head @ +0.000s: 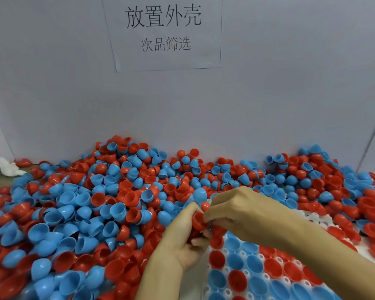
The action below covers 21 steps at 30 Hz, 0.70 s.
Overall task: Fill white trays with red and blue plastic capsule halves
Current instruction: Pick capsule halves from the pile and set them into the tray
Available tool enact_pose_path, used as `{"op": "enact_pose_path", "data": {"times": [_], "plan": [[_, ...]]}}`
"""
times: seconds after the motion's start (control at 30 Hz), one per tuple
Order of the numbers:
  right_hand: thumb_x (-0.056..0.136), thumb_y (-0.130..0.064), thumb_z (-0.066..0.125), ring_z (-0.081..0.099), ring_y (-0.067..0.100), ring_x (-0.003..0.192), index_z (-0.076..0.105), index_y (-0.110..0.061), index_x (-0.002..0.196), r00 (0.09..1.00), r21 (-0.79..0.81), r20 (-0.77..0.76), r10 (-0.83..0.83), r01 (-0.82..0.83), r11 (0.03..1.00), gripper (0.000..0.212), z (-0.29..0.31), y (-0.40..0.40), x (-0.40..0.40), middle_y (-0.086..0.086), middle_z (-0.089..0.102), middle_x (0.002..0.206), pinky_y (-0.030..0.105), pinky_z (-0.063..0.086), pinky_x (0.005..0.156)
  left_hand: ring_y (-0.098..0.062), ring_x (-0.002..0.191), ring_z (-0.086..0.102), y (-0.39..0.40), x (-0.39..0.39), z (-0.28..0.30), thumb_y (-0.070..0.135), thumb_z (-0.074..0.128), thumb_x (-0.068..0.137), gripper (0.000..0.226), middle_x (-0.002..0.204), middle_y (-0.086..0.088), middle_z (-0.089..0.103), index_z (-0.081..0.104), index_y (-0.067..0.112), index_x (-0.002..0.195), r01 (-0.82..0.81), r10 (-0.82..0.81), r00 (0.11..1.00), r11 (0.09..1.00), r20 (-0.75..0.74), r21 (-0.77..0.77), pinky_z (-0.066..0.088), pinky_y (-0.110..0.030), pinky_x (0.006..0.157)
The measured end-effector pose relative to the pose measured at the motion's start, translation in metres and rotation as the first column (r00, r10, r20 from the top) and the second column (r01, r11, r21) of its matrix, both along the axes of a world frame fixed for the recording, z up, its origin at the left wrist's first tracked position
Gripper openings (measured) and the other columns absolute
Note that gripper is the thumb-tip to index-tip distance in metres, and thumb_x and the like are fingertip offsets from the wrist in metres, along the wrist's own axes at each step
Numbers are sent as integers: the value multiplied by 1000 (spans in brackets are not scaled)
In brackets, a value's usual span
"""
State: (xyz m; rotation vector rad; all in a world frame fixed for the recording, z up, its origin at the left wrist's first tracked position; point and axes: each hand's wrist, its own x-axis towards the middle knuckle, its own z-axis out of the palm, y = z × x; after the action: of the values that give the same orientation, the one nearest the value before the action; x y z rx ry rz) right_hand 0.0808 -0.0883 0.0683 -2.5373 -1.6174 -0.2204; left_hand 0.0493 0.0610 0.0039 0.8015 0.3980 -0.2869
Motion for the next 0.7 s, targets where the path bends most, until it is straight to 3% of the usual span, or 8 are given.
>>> {"op": "enact_pose_path", "data": {"times": [0.07,0.13,0.23,0.3,0.4,0.5,0.57,0.7], "plan": [[95,-11,65,56,-2,73,76,-19,102,998,56,-65,-1,5,998,16,-2,-4,2,-7,69,89,8,48,69,-10,37,44,-1,0,1,5,49,87,35,58,-6,53,58,12,54,-49,50,999,996,-13,75,24,-15,28],[91,-7,68,60,-9,72,78,-18,100,990,240,-115,-85,111,964,17,-3,-12,12,-12,70,86,4,49,74,-11,38,51,1,2,1,6,53,89,21,58,-6,58,59,11,70,-172,175,985,970,-4,169,29,-16,30],[88,-3,70,69,5,70,79,-18,97,912,403,-220,-347,409,819,19,0,-23,43,-10,73,81,21,58,71,-11,39,54,11,5,0,6,51,92,9,56,-5,59,59,8,90,-321,320,947,930,36,181,31,-16,30],[89,-5,68,68,6,71,79,-16,96,849,301,-239,-471,526,795,17,-3,-24,61,-7,74,84,17,57,69,-11,40,54,16,5,0,9,51,93,11,62,-6,60,61,8,99,-340,337,940,923,48,181,32,-17,30],[89,-1,64,65,7,67,79,-9,89,814,61,-243,-527,555,830,17,-20,-13,75,-4,72,79,11,53,61,-10,41,55,17,5,-1,10,51,94,11,73,-10,60,60,9,101,-346,344,938,918,48,195,33,-17,31],[86,4,59,67,24,69,74,-1,81,778,-68,-230,-584,586,808,17,-38,-2,81,10,70,80,35,61,65,-10,41,56,16,6,-3,11,51,95,9,75,-10,60,60,9,99,-355,351,935,912,54,207,34,-17,31],[85,5,57,60,25,65,72,1,79,764,-113,-216,-607,598,793,16,-45,2,84,16,69,82,41,60,65,-11,40,56,16,6,-4,10,51,95,10,70,-9,61,61,9,97,-361,357,932,908,59,211,35,-17,32],[86,2,63,61,17,65,75,-5,82,778,-180,-209,-593,565,805,15,-44,4,86,9,72,84,23,55,57,-12,40,54,16,5,-4,8,50,95,10,56,-6,61,59,8,90,-330,317,944,921,95,208,32,-17,32]]}}
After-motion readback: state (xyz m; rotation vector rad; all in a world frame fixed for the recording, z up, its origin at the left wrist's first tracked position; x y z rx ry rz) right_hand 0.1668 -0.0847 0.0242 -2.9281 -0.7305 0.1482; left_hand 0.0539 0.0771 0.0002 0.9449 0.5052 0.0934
